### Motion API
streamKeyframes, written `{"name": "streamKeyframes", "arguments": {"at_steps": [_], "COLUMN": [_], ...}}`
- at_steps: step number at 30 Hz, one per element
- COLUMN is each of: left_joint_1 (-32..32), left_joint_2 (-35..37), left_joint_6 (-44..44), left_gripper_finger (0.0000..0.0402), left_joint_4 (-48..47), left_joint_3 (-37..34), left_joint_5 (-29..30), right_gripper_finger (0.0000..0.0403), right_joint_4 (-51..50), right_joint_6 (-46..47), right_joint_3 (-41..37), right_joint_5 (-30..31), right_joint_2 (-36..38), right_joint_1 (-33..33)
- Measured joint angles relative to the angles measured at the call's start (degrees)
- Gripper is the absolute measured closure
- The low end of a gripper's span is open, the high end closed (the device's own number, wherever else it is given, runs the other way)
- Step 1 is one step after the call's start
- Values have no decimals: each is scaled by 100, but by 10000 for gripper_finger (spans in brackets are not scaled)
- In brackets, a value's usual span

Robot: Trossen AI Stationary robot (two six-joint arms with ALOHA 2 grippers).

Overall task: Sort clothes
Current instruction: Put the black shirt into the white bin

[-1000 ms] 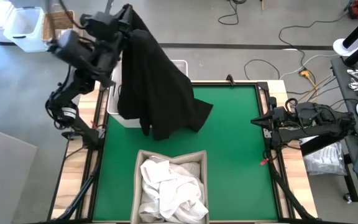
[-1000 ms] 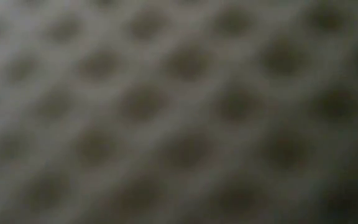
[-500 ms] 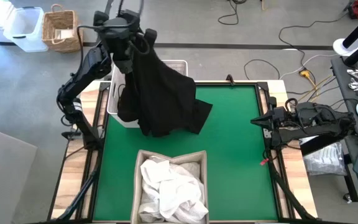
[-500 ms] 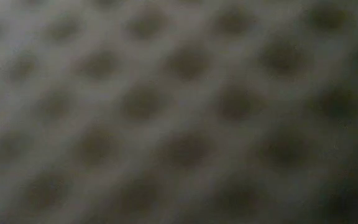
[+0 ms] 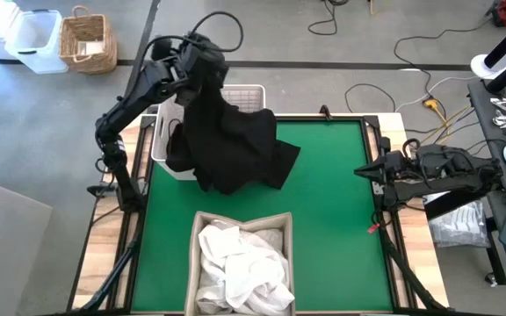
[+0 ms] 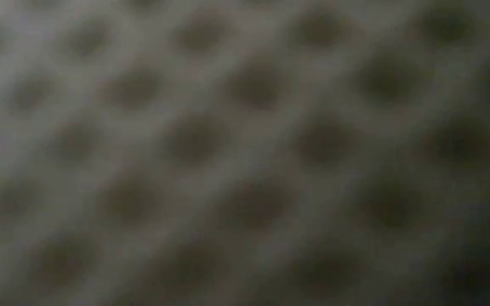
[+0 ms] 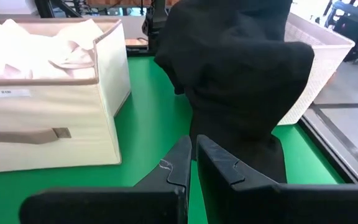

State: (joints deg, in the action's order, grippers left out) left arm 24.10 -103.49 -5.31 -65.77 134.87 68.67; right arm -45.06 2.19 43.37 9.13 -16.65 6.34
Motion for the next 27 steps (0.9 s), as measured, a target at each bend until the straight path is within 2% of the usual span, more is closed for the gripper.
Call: {"name": "streamKeyframes", "arguments": {"at_steps": [5,13,18,24,27], "left_joint_1": [202,292,354,489,480], "left_joint_2": [-39,-178,-207,-203,-172], "left_joint_6": [-905,-1003,-981,-1062,-780], "left_gripper_finger": [359,225,149,107,103], "left_joint_4": [-717,-1722,-2123,-2420,-2411], "left_joint_3": [2,0,0,0,4], "left_joint_5": [-1442,-1927,-2637,-3065,-3730], "right_gripper_finger": [385,385,385,385,385], "right_joint_4": [-94,80,84,88,106], "right_joint_6": [82,116,310,515,619], "right_joint_3": [-21,-42,-43,-47,-47], "right_joint_5": [0,0,2,4,7], "right_joint_2": [-1,-54,-265,-644,-844], "right_joint_1": [-1,-1,-1,-1,1]}}
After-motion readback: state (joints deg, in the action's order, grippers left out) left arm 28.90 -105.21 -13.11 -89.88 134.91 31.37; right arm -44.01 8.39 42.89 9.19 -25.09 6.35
